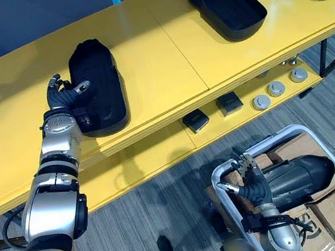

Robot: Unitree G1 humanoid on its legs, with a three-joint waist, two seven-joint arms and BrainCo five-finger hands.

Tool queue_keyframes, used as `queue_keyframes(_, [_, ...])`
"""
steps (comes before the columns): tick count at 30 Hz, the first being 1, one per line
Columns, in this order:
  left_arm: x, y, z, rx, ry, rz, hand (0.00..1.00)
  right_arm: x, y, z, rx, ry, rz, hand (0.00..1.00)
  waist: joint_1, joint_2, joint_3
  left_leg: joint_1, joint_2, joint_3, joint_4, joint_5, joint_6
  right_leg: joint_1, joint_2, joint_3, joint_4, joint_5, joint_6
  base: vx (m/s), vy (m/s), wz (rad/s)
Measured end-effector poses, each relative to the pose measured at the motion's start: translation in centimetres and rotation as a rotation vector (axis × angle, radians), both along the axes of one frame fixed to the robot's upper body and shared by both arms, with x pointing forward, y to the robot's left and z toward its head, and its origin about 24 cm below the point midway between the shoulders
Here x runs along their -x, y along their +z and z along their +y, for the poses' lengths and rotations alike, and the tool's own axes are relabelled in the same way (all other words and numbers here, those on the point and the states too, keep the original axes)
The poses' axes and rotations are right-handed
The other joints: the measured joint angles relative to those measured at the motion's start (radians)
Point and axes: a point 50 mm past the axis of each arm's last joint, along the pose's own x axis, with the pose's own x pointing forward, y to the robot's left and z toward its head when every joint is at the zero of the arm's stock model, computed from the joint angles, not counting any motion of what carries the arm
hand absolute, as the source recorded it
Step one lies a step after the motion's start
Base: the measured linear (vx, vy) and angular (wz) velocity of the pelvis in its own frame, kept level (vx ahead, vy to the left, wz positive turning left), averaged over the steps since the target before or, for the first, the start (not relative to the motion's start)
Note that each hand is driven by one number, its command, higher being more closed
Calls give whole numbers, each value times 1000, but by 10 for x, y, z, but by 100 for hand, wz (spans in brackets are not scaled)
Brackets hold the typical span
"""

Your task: Walk over and take plastic housings, then place them on the shelf

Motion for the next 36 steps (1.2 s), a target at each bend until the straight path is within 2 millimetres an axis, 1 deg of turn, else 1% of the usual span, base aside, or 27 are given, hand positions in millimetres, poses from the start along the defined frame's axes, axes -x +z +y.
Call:
queue_keyframes(2, [-1, 7, -4, 50, -4, -34, 0, 0, -2, 1, 12, 18, 12, 0, 1, 0, 0, 4, 0, 2, 0, 0, 0, 3, 0, 1, 0, 2, 0, -7, 33, -3])
queue_keyframes(5, [0, 28, -17, 96, -42, -148, 0, 1, -6, 6, 25, 57, 26, 0, 4, 0, 0, 6, 0, 3, 0, 0, 0, 5, 0, 0, -1, 4, 2, -3, 11, 0])
queue_keyframes(7, [4, 49, -26, 116, -70, -265, 0, 0, -9, 6, 33, 64, 43, 0, 5, 0, 0, 11, 0, 3, 0, 0, 0, 13, -1, -1, -8, 9, 2, 0, 0, 0])
queue_keyframes(9, [7, 56, -29, 126, -76, -316, 0, 0, -9, 7, 34, 73, 45, 0, 4, -1, 0, 17, 0, 3, 0, 0, 0, 25, -1, -3, -21, 15, 3, 4, 18, 0])
queue_keyframes(10, [7, 56, -28, 130, -65, -328, 0, 0, -9, 7, 39, 80, 45, 0, 4, -1, 0, 24, 1, 1, 0, 0, 0, 35, -1, -6, -23, 16, 3, 19, 31, 5])
queue_keyframes(13, [8, 39, -25, 147, -41, -297, 0, 1, -10, 10, 55, 123, 46, 0, 6, -1, -2, 39, 2, -14, 0, 0, 0, 67, -1, -26, -39, 19, 3, 15, 19, 14])
queue_keyframes(15, [13, 31, -22, 173, -36, -302, 0, -2, -7, 12, 63, 144, 30, 0, 11, -1, -3, 40, 2, -23, -1, 0, 0, 73, -2, -32, -43, 19, 3, 3, 15, 13])
queue_keyframes(16, [18, 27, -20, 193, -32, -324, 0, -4, -5, 13, 66, 152, 19, 0, 14, -1, -3, 40, 1, -31, -1, 0, 0, 75, -3, -34, -44, 19, 4, 9, 24, 12])
queue_keyframes(17, [32, 17, -24, 171, -7, -369, 0, -8, -2, 14, 68, 156, 4, 0, 28, -2, -8, 40, 0, -36, -1, 0, 0, 81, -4, -41, -48, 20, 4, 13, 23, 13])
queue_keyframes(18, [38, 12, -27, 163, 5, -385, 0, -9, -1, 14, 70, 159, -1, 0, 33, -2, -14, 40, -1, -39, -1, 0, 0, 85, -3, -47, -51, 20, 5, 34, 27, 23])
queue_keyframes(19, [58, -7, -32, 157, 36, -410, 0, -12, 2, 15, 85, 165, -19, 0, 40, -1, -30, 42, -1, -51, -1, 1, 0, 93, -3, -59, -52, 19, 5, 72, 28, 23])
queue_keyframes(20, [85, -32, -39, 125, 85, -422, 0, -17, 7, 17, 101, 171, -50, 100, 61, -1, -54, 43, 0, -60, -1, 1, -1, 99, -3, -68, -53, 18, 6, 67, 22, 24])
queue_keyframes(22, [106, -51, -45, 103, 121, -408, 0, -24, 14, 19, 103, 173, -86, 100, 76, 0, -66, 45, 0, -68, -1, 2, -2, 105, -3, -82, -52, 16, 6, 45, 20, 16])
queue_keyframes(23, [126, -68, -50, 97, 146, -385, 0, -32, 22, 21, 102, 174, -126, 100, 97, -1, -80, 44, 0, -71, -1, 2, -2, 106, -3, -85, -52, 15, 6, 21, 25, 16])
queue_keyframes(24, [145, -82, -53, 98, 170, -366, 0, -40, 26, 24, 99, 175, -149, 100, 112, 0, -90, 44, -2, -83, -1, 4, -5, 109, -4, -89, -52, 13, 5, -13, 24, 21])
queue_keyframes(25, [158, -89, -57, 100, 184, -361, 0, -46, 29, 26, 98, 175, -166, 100, 116, 2, -95, 44, -3, -92, -2, 5, -5, 114, -6, -99, -51, 10, 5, -31, 19, 26])
queue_keyframes(26, [166, -93, -60, 105, 190, -355, 0, -50, 30, 27, 97, 173, -174, 100, 120, 4, -97, 44, -3, -95, -2, 5, -5, 119, -7, -111, -51, 8, 6, -63, 18, 34])
queue_keyframes(28, [192, -106, -71, 98, 198, -340, 0, -60, 29, 28, 88, 148, -167, 100, 146, 13, -111, 41, -6, -122, -6, 4, -5, 127, -10, -137, -43, -3, 9, -86, 20, 35])
queue_keyframes(29, [197, -109, -72, 94, 201, -330, 0, -63, 28, 29, 91, 143, -163, 100, 150, 15, -112, 40, -8, -128, -7, 4, -6, 128, -11, -142, -41, -7, 13, -90, 21, 30])
queue_keyframes(31, [212, -126, -72, 97, 231, -260, 0, -73, 27, 30, 101, 127, -153, 100, 168, 25, -124, 20, -15, -151, -7, 6, -8, 123, -18, -166, -43, -8, 14, -90, 25, 32])
queue_keyframes(32, [214, -131, -72, 97, 236, -242, 0, -77, 27, 30, 104, 121, -150, 100, 171, 27, -125, 13, -16, -160, -7, 9, -9, 122, -20, -174, -42, -8, 14, -81, 25, 40])
queue_keyframes(33, [219, -141, -70, 86, 246, -196, 0, -84, 25, 29, 110, 101, -137, 100, 177, 27, -125, 4, -19, -176, -7, 15, -7, 122, -22, -192, -41, -8, 14, -69, 20, 40])
queue_keyframes(34, [221, -154, -69, 76, 249, -137, 0, -91, 26, 26, 114, 74, -131, 100, 195, 27, -125, -4, -20, -188, -7, 21, -6, 120, -24, -202, -41, -7, 14, -63, 18, 33])
queue_keyframes(36, [225, -171, -68, 73, 253, -54, 0, -101, 31, 24, 119, 48, -140, 100, 210, 27, -125, -21, -23, -204, -7, 30, -6, 114, -25, -222, -41, -5, 13, -48, 13, 31])
